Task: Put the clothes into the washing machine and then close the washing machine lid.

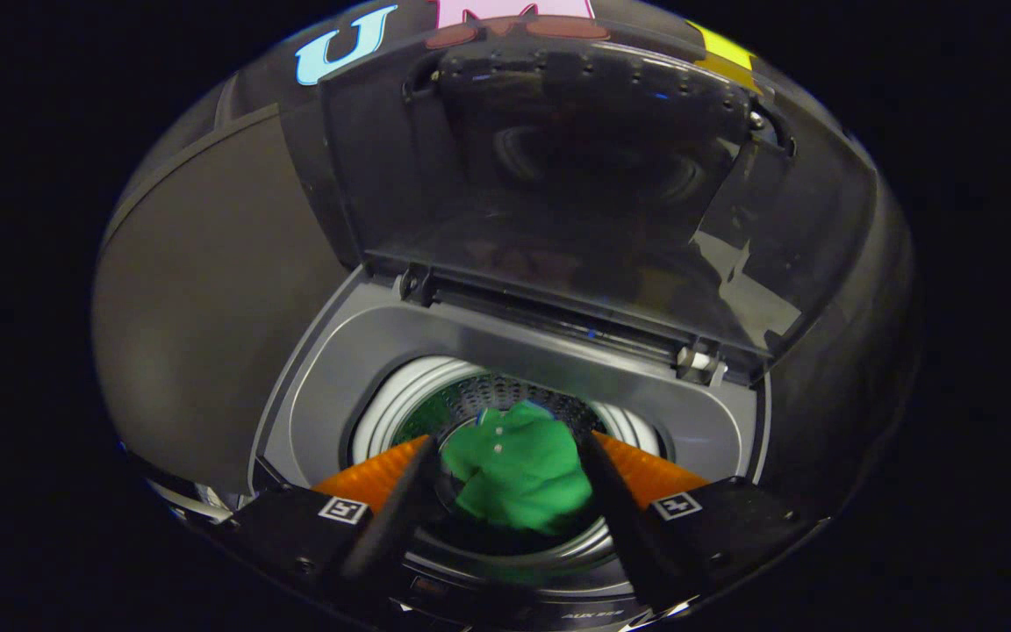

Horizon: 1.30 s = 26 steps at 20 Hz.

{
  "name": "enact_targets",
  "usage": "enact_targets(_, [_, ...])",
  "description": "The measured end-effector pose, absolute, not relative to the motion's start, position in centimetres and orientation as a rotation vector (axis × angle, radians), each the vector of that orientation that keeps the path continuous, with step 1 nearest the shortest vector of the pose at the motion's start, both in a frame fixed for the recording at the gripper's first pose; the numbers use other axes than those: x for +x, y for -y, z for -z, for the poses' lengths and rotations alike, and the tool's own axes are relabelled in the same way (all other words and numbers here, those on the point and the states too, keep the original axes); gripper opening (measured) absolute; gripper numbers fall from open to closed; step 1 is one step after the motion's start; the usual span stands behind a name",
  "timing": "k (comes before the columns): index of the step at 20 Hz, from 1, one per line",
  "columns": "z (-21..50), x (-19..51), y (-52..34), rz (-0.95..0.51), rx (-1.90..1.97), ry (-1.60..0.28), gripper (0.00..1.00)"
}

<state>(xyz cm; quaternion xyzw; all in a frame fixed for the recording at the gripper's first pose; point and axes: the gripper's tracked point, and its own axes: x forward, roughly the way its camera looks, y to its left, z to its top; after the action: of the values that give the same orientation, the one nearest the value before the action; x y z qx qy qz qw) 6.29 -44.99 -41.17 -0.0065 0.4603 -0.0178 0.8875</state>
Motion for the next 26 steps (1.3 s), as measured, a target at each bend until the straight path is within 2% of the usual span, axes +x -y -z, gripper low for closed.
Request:
enact_targets(1, [40.9, 6.0, 44.6, 0.047, 0.026, -0.968, 0.98])
enact_targets(4, [37.5, 6.2, 44.0, 0.074, 0.107, -0.939, 0.99])
enact_targets(6, [33.9, 7.7, 43.8, 0.072, 0.139, -0.837, 1.0])
enact_targets(10, [22.2, 12.4, 43.8, 0.083, 0.275, -0.57, 0.99])
enact_targets(13, [17.0, 15.7, 48.0, 0.168, 0.133, -0.457, 0.99])
enact_targets(15, [14.1, 18.6, 49.1, 0.164, 0.087, -0.394, 0.99])
enact_targets(18, [16.0, 23.8, 50.5, 0.184, 0.143, -0.46, 0.99])
enact_targets(21, [21.0, 27.4, 50.6, 0.202, 0.163, -0.645, 0.99])
enact_targets(24, [22.3, 30.2, 51.1, 0.219, 0.14, -0.636, 1.0])
enact_targets(26, [21.6, 28.1, 50.6, 0.206, 0.133, -0.598, 1.0])
